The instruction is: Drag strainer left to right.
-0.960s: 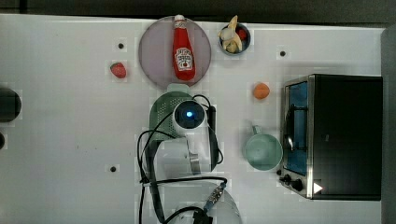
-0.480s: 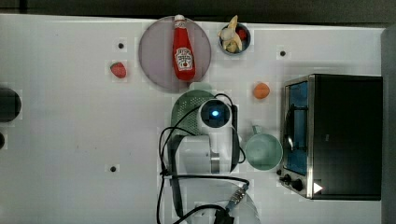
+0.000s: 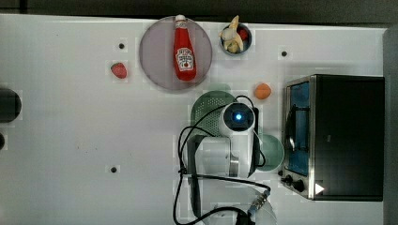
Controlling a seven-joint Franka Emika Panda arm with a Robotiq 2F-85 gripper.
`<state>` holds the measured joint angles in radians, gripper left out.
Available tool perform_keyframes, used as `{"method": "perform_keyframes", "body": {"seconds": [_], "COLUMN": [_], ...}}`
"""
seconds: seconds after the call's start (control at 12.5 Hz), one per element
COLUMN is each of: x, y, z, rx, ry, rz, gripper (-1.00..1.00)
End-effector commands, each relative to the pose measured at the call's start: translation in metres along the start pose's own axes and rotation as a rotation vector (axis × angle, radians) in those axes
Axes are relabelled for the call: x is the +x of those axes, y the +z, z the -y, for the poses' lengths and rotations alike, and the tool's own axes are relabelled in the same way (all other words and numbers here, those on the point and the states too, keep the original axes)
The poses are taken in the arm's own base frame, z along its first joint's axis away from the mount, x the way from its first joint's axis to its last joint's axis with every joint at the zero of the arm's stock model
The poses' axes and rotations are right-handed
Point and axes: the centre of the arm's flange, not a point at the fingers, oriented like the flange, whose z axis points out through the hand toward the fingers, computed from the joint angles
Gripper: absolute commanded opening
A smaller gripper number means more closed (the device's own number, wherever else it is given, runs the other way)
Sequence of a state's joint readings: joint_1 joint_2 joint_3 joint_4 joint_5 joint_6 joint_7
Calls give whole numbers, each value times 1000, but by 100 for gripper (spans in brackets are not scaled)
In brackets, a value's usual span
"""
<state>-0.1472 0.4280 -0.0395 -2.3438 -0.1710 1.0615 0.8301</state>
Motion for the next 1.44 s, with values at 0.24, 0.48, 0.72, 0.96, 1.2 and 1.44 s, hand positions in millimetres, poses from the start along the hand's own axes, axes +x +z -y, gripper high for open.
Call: {"method": "perform_keyframes", "body": {"seconds": [0.24,0.48,0.72,0.96,1.2,1.44], "x": [-10,-32,-42,-31,-19,-15], "y": [-37,-103,-196,-294,-378,-436], "z": [8,12,5,-17,-43,-74], "rx": [61,103,85,11,65,110], "ry": [-333,-419,-441,-537,-674,-758], "rz": [-7,-22,-55,-33,67,42], "gripper": [100,100,100,100,100,100]}}
